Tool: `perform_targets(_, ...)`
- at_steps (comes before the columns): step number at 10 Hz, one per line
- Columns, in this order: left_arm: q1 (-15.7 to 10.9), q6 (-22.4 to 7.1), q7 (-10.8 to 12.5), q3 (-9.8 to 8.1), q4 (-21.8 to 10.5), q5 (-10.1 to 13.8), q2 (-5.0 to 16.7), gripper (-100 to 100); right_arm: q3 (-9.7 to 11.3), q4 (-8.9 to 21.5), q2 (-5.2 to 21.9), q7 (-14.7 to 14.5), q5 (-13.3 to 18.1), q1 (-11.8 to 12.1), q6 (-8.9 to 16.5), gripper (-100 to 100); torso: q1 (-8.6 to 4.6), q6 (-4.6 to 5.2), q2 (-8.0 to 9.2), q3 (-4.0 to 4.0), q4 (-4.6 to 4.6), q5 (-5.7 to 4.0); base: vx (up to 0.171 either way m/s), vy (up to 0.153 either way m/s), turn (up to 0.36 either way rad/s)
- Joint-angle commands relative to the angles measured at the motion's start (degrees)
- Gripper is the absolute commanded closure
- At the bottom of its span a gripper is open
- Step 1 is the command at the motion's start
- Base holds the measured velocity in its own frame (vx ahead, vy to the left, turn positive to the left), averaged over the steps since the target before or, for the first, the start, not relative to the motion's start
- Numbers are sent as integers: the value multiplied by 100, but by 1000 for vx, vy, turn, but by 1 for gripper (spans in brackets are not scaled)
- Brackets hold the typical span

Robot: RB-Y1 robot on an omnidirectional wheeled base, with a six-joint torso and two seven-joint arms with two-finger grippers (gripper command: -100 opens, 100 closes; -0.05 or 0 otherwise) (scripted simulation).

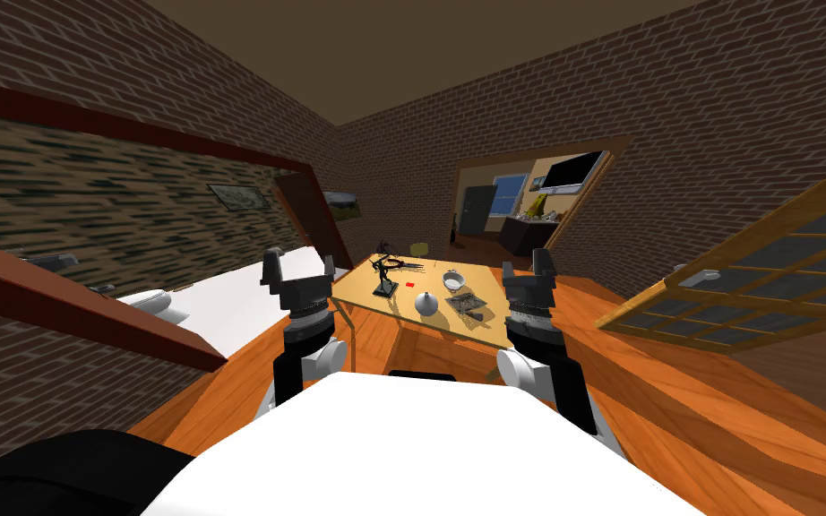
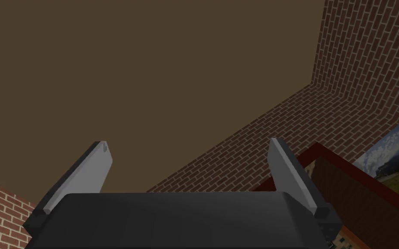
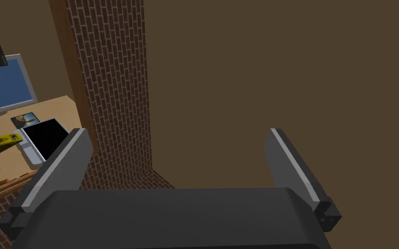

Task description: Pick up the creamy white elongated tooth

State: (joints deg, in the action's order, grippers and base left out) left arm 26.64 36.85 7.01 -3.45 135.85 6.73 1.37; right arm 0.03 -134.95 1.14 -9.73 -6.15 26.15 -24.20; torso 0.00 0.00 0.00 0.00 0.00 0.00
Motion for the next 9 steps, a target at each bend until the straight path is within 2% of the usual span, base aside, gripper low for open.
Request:
perform_targets(1, 0, 0, 0, 0, 0, 0, 0, 0, 7, 99, 275, -99, 5, 7, 31, -100, 0, 0, 0, 0, 0, 0, -58, 20, -2)
perform_targets(4, -1, 0, 0, 1, 0, 0, 0, 0, 34, 385, 699, -361, 24, 5, 113, -100, 15, 0, 31, 18, 7, 3, -91, 38, 18)
perform_targets(7, -2, 0, 0, 1, 0, 0, -1, 0, 65, 904, 1194, -777, 70, -13, 260, -100, 21, -1, 47, 27, 10, 4, -127, 61, 65)
perform_targets(8, -2, 0, 0, 1, 0, 0, -1, 0, 65, 906, 1194, -777, 70, -13, 260, -100, 28, 0, 52, 30, 12, 6, -107, 49, 32)
perform_targets(9, -1, 0, 0, 1, 0, 0, 0, 0, 75, 1141, 1368, -948, 93, -23, 326, -100, 18, 0, 45, 27, 11, 5, -107, 37, 86)
